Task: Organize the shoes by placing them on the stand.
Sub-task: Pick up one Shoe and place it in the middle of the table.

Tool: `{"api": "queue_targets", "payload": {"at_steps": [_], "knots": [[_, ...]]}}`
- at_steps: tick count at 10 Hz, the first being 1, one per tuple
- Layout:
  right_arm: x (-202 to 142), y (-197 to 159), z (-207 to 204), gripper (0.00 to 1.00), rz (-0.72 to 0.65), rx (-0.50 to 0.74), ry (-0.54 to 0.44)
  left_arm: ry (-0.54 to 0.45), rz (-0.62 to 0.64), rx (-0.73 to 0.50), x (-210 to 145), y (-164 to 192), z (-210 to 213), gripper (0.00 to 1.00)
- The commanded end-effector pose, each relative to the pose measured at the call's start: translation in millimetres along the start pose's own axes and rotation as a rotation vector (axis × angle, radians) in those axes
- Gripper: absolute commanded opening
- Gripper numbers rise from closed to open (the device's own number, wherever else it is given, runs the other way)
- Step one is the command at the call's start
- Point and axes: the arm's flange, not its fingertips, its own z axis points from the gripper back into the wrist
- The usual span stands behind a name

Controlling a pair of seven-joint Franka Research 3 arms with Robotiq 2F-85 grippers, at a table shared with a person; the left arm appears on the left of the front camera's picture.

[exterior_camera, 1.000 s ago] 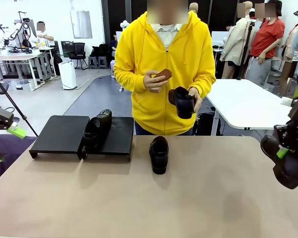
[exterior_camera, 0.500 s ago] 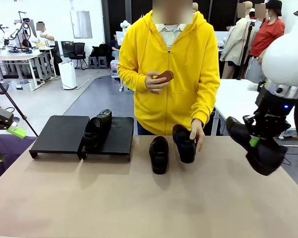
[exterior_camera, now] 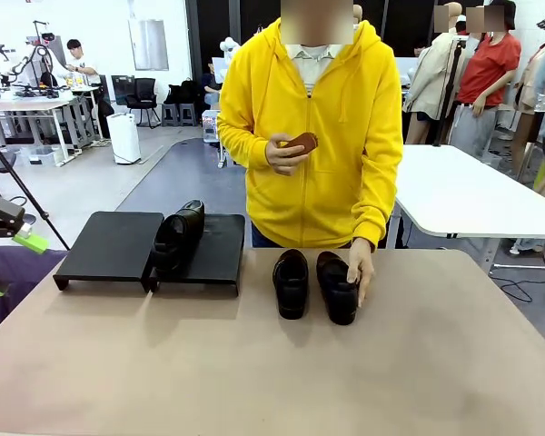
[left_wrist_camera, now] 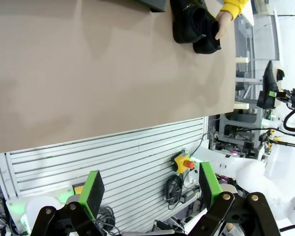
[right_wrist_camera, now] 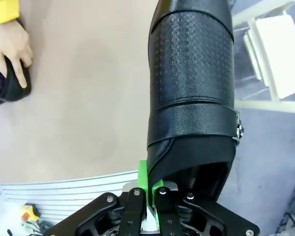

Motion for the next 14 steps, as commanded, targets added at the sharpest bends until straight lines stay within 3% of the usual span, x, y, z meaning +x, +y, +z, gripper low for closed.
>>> {"api": "queue_targets", "payload": {"at_steps": [1, 3, 4, 6, 8, 9, 12, 14], "knots": [[-3.0, 19.5, -5.7, 0.00, 0.020, -0.001, -0.022, 0.008, -0.003, 0.008, -0.3, 0.6, 2.8, 1.00], [-8.7, 31.8, 0.6, 0.00, 0.009, 0.019, -0.050, 0.008, -0.003, 0.008, -0.3, 0.6, 2.8, 1.00], [-24.5, 58.0, 12.4, 0.00, 0.021, 0.056, -0.050, 0.008, -0.003, 0.008, -0.3, 0.6, 2.8, 1.00], [-71.1, 132.0, 38.7, 0.00, 0.080, 0.083, 0.023, 0.008, -0.003, 0.008, -0.3, 0.6, 2.8, 1.00], [-106.9, 217.7, 42.1, 0.00, 0.061, 0.121, 0.014, 0.008, -0.003, 0.008, -0.3, 0.6, 2.8, 1.00], [-116.7, 269.9, 31.4, 0.00, 0.009, 0.158, 0.001, 0.008, -0.003, 0.008, -0.3, 0.6, 2.8, 1.00], [-131.5, 399.7, -19.3, 0.00, 0.238, 0.224, 0.150, 0.008, -0.003, 0.008, -0.3, 0.6, 2.8, 1.00], [-134.0, 457.4, -49.1, 0.00, 0.327, 0.235, 0.136, 0.008, -0.003, 0.008, -0.3, 0.6, 2.8, 1.00]]}}
